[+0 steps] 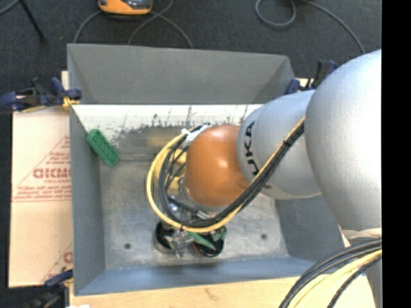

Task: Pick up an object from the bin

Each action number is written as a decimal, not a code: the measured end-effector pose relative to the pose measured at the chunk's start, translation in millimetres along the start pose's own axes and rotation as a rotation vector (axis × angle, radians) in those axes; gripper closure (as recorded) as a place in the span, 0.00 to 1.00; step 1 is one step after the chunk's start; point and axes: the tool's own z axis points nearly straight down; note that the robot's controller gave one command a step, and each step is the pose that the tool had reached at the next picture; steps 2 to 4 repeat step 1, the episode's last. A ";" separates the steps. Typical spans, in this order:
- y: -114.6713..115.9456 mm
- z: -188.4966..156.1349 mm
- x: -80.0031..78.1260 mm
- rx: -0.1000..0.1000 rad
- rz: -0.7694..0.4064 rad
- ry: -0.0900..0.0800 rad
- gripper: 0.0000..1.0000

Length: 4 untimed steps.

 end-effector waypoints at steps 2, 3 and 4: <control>0.0 0.0 0.0 0.000 0.001 0.000 1.00; 0.0 0.0 0.0 0.000 0.001 0.000 1.00; 0.0 0.0 0.0 0.000 0.001 0.000 1.00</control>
Offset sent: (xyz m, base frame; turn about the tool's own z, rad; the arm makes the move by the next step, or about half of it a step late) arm 0.0000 0.0000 0.0000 0.0000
